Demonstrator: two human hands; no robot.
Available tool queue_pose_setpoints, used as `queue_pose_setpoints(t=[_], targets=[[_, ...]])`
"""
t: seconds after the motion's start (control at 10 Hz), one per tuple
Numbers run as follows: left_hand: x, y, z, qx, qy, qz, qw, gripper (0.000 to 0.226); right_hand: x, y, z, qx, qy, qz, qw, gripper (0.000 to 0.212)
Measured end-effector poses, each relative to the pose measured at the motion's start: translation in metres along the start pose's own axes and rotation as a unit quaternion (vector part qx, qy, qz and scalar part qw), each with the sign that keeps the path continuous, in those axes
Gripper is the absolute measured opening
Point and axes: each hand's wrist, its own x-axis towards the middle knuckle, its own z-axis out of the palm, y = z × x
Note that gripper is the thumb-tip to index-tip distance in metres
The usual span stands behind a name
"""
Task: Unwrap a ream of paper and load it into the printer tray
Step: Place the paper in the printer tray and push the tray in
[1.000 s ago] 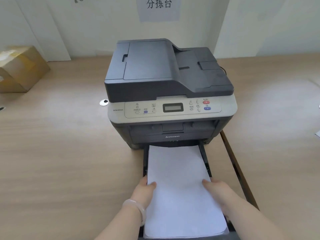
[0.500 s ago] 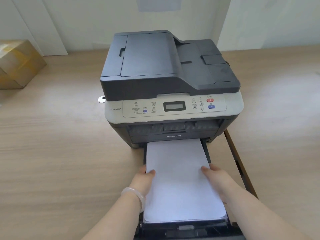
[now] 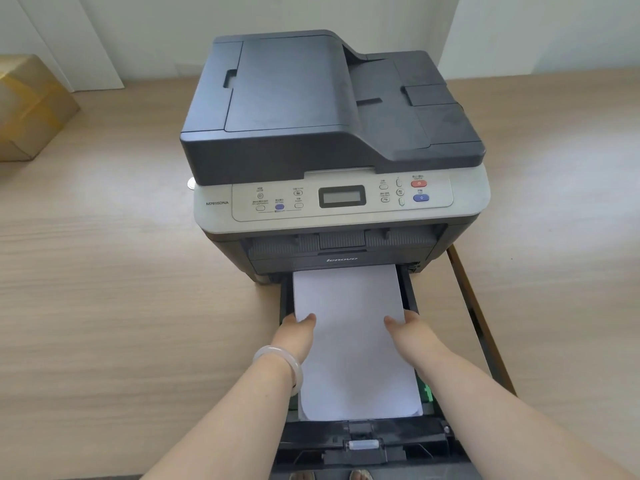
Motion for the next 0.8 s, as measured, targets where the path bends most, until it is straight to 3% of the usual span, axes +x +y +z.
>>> queue_pose_setpoints(t=[0.2,0.3,0.4,0.5,0.6,0.8], targets=[[0.002,-0.010,-0.009,-0.117,-0.016,-0.001,0.993,0.057,-0.013,0.001,-0.005,-0.021,0.003,-0.007,1.000,0.057],[-0.012,-0.011,-0.019,-0.221,-0.037,-0.025,0.974,0.039,-0.022,0.000,-0.012,-0.047,0.005,-0.008,0.999,0.053],[-0.022,-0.014,-0.031,-0.252,-0.066,-0.020,0.965,0.043,-0.030,0.004,-0.019,-0.048,0.020,-0.030,0.998,0.050],[-0.029,-0.022,-0.042,-0.257,-0.058,-0.016,0.965,0.054,-0.042,0.009,-0.025,-0.011,0.041,-0.020,0.999,0.048],[-0.028,-0.036,-0.045,-0.235,-0.026,0.002,0.972,0.043,-0.054,0.024,-0.031,0.006,0.083,-0.028,0.996,0.044],[-0.035,-0.064,-0.029,-0.116,-0.006,0.054,0.992,0.045,-0.065,0.052,-0.029,-0.017,0.028,-0.019,0.999,0.047]])
